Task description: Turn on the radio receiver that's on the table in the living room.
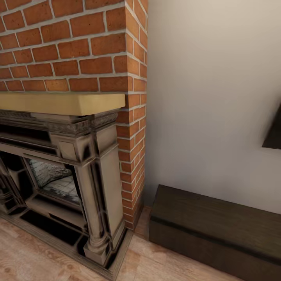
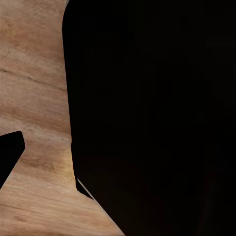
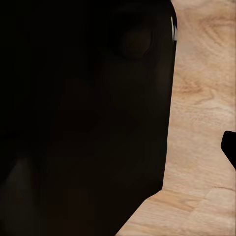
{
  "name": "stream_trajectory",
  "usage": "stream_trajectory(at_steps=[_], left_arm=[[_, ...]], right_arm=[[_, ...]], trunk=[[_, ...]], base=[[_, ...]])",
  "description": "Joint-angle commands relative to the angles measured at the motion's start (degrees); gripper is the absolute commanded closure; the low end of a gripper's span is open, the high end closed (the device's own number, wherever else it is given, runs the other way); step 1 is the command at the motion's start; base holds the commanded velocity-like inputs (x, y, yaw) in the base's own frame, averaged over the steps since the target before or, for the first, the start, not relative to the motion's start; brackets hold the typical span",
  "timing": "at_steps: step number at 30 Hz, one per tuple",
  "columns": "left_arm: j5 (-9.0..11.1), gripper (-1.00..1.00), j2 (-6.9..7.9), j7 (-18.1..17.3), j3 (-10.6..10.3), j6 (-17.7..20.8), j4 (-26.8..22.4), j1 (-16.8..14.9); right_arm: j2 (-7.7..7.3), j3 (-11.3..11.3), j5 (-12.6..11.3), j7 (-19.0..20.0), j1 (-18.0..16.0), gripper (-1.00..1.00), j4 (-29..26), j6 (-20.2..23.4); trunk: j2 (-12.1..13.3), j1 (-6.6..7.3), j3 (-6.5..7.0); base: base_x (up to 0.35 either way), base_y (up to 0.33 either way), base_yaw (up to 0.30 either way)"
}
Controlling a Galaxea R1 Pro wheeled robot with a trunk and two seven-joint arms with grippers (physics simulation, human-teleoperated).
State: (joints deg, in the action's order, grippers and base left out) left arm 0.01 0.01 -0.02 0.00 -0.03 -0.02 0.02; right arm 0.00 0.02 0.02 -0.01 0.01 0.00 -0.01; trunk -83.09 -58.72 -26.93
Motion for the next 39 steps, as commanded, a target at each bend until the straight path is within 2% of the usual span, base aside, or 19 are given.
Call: stream_trajectory(at_steps=[1, 15, 39], left_arm=[[0.1, -1.0, 0.16, -0.2, 0.0, -0.3, -0.3, 0.1], [0.1, -1.0, 0.17, -0.2, 0.2, -0.3, -1.6, 0.1], [0.1, -1.0, 0.13, -0.2, 0.2, -0.2, -1.6, 0.1]], right_arm=[[-0.02, 0.2, 0.3, -0.1, -0.2, -1.0, -0.3, -0.1], [0.0, 0.4, 0.4, 0.0, -0.2, -1.0, -0.3, -0.2], [0.0, 0.6, 0.5, 0.1, -0.2, -1.0, -0.3, -0.3]], trunk=[[0.0, -0.01, 0.01], [0.0, -0.01, 0.01], [0.0, -0.01, 0.01]], base=[[0.0, 0.0, 0.0], [0.0, 0.0, 0.031], [0.0, 0.0, 0.264]])
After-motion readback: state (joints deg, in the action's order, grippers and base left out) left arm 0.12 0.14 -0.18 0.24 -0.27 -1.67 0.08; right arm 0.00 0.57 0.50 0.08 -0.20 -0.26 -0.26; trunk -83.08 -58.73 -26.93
